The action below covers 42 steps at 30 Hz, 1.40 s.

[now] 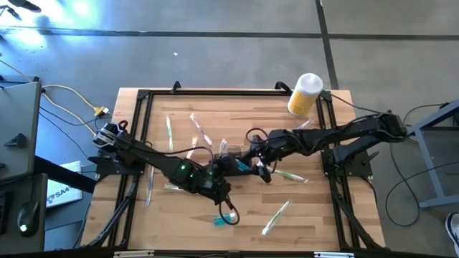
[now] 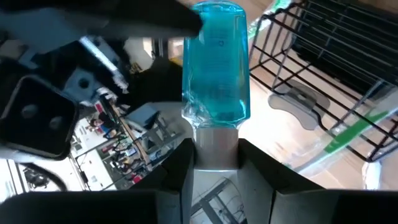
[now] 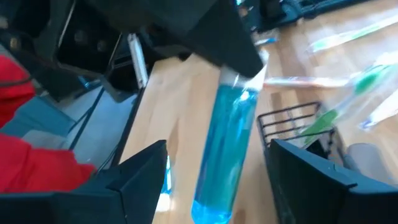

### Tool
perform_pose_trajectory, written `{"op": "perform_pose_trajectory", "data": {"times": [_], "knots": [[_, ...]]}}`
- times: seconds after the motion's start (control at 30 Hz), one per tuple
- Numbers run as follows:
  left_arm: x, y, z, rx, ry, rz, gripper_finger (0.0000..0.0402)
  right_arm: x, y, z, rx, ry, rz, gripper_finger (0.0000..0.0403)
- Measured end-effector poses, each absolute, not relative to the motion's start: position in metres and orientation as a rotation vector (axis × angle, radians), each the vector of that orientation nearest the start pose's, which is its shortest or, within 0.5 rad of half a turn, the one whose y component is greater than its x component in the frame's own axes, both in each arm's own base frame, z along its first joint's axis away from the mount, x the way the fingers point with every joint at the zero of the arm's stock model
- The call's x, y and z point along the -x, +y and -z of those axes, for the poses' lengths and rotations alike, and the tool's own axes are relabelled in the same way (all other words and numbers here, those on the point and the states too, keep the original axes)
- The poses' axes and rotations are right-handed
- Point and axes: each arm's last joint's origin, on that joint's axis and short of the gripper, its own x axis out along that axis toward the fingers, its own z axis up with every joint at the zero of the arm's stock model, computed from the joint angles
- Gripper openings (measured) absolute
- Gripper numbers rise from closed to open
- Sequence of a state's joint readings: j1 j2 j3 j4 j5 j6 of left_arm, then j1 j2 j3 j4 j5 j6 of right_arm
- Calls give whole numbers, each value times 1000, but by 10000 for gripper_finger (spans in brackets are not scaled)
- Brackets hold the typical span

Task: Pick & Place toothbrushing station
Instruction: Put the top blue mouthwash into the black mesh organizer

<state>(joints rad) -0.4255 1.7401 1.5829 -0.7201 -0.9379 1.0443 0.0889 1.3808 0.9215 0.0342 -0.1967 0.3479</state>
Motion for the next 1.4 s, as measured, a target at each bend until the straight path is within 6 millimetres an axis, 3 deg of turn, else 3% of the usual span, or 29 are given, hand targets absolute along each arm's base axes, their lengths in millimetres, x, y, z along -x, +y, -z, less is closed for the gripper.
{"op": "perform_pose_trajectory", "data": {"times": [0.23,0.37,0.83,1.2,1.4], "knots": [[-348,-132,-320,-1531,906,-85,85,-302,33,-268,-364,481,-215,273],[-348,-132,-321,-1528,901,-88,85,-301,33,-266,-364,500,-215,248],[-349,-133,-322,-1531,889,-93,91,-301,33,-265,-312,502,-225,65],[-350,-133,-322,-1427,866,-137,151,-301,33,-265,-300,498,-227,85],[-344,-129,-330,-1281,840,-321,160,-301,33,-266,-276,487,-231,66]]}}
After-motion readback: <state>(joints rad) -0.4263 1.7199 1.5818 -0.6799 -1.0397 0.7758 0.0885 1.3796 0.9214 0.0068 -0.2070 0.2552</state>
